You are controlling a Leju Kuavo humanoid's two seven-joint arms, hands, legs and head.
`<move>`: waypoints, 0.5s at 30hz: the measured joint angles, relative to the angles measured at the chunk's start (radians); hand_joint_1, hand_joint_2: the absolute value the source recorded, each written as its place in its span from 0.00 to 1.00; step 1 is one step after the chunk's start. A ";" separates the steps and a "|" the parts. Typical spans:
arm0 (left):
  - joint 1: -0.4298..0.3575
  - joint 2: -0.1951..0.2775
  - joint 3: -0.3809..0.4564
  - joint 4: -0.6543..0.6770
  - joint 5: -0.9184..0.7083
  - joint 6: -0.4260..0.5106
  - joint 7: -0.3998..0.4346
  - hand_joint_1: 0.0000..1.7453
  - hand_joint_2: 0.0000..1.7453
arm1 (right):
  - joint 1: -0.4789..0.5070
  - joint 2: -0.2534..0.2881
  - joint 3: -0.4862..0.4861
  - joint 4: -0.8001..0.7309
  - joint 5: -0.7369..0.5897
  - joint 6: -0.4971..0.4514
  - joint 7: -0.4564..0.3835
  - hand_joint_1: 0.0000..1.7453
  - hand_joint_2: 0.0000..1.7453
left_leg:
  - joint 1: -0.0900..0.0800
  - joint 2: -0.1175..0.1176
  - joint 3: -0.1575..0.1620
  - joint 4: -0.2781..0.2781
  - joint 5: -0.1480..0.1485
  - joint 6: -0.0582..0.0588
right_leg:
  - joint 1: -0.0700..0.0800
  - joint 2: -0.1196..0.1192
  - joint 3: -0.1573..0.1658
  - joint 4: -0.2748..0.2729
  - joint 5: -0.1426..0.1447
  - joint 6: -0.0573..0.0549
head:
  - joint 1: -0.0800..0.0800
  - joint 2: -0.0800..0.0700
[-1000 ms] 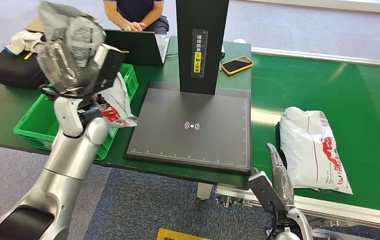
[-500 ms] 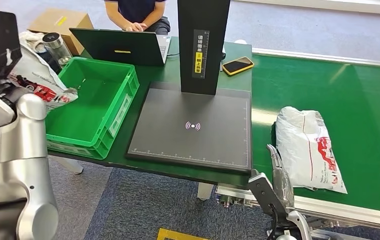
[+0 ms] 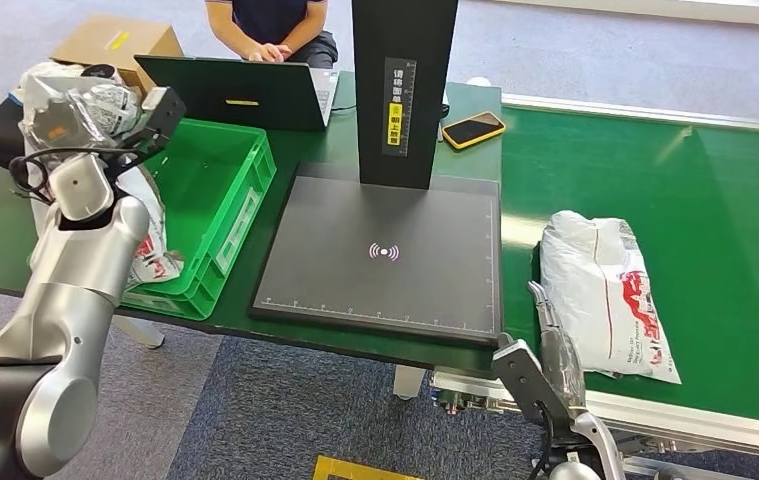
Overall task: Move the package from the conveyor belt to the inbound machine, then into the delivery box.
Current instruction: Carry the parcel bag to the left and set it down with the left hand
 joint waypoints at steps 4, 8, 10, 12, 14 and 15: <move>-0.007 0.000 -0.048 0.033 0.000 -0.018 0.052 0.00 1.00 | -0.001 -0.005 0.001 0.000 0.011 0.010 0.002 0.00 1.00 | 0.000 0.000 0.000 0.000 0.000 0.000 | 0.000 0.000 0.000 0.000 0.000 0.000 | 0.000 0.000; -0.009 0.001 -0.064 0.050 0.000 0.060 0.071 0.00 1.00 | 0.001 -0.008 0.002 0.000 0.015 0.014 0.007 0.00 1.00 | 0.000 0.000 0.000 0.000 0.000 0.000 | 0.000 0.000 0.000 0.000 0.000 0.000 | 0.000 0.000; -0.009 0.004 -0.065 0.054 0.000 0.138 0.078 0.00 1.00 | 0.002 -0.008 0.002 0.000 0.015 0.014 0.009 0.00 1.00 | 0.000 0.000 0.000 0.000 0.000 0.000 | 0.000 0.000 0.000 0.000 0.000 0.000 | 0.000 0.000; -0.008 0.009 -0.065 0.056 0.002 0.249 0.079 0.00 0.75 | 0.001 -0.008 0.004 0.000 0.015 0.016 0.010 0.00 1.00 | 0.000 0.000 0.000 0.000 0.000 0.000 | 0.000 0.000 0.000 0.000 0.000 0.000 | 0.000 0.000; -0.003 0.015 -0.060 0.049 0.007 0.369 0.069 0.00 0.25 | 0.001 -0.008 0.008 0.000 0.016 0.017 0.011 0.00 1.00 | 0.000 0.000 0.000 0.000 0.000 0.000 | 0.000 0.000 0.000 0.000 0.000 0.000 | 0.000 0.000; 0.003 0.019 -0.055 0.038 0.011 0.409 0.060 0.00 0.00 | 0.000 -0.008 0.011 0.000 0.016 0.018 0.011 0.00 1.00 | 0.000 0.000 0.000 0.000 0.000 0.000 | 0.000 0.000 0.000 0.000 0.000 0.000 | 0.000 0.000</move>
